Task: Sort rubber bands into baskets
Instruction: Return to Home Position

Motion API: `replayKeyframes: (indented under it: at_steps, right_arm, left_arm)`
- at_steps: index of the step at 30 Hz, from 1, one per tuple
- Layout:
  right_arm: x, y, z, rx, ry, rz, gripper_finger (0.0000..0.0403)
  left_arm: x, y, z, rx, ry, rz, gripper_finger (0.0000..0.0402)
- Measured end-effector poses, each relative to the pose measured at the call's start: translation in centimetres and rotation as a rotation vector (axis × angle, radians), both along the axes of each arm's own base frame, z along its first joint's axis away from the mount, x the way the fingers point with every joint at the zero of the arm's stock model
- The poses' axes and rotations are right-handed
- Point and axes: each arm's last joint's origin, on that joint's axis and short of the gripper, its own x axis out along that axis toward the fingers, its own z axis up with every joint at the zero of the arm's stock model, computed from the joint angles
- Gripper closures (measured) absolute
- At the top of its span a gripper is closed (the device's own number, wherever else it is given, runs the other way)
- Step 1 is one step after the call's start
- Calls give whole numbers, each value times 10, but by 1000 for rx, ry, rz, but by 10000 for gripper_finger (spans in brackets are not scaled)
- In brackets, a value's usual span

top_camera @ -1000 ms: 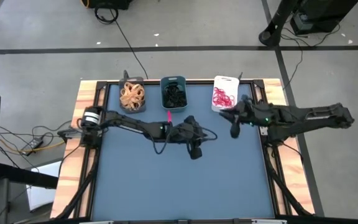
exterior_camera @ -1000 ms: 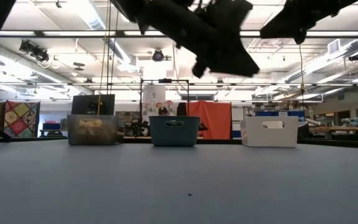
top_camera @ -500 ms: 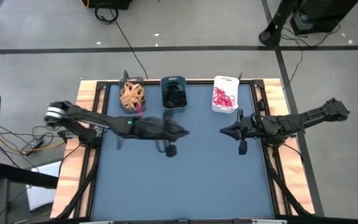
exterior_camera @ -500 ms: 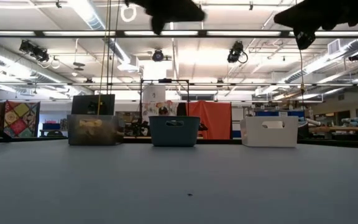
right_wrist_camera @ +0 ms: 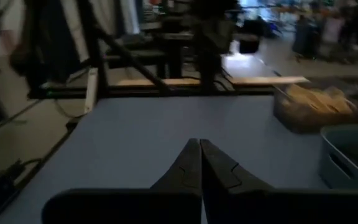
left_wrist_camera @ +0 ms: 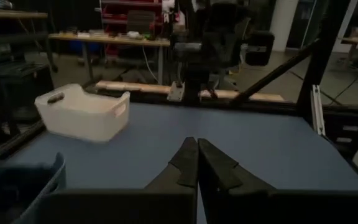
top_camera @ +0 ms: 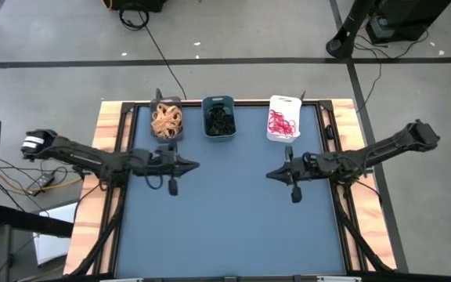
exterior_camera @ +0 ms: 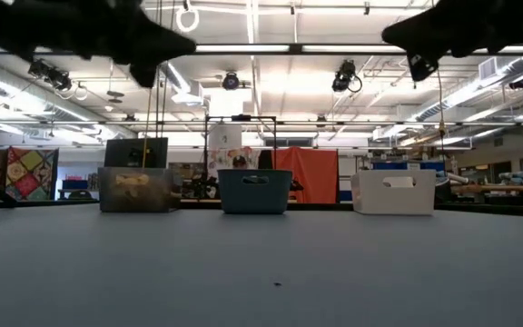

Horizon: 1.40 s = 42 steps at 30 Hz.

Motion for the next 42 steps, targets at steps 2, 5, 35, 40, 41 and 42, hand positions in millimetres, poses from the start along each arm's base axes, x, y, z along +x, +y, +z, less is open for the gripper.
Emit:
replayKeyframes:
  at_steps: [2, 5, 35, 40, 41, 42]
  right_arm:
    - [5, 2, -2, -37, -16, 44, 400]
    - [8, 4, 2, -72, -45, 66, 400]
    - [-69, 3, 7, -15, -115, 92, 397]
    - [-79, -2, 8, -26, -126, 64, 397]
    - [-80, -3, 8, -35, -141, 63, 397]
    - [-81, -4, 8, -45, -153, 64, 397]
  left_arm:
    - [-10, 1, -8, -4, 4, 1, 394]
    - [-23, 3, -13, -14, -15, 3, 394]
    - [-87, 12, -21, -47, 49, 7, 394]
    - [-92, 12, -22, -47, 49, 11, 394]
    - [-93, 12, -21, -48, 45, 15, 394]
    - [-93, 13, -21, -48, 41, 18, 394]
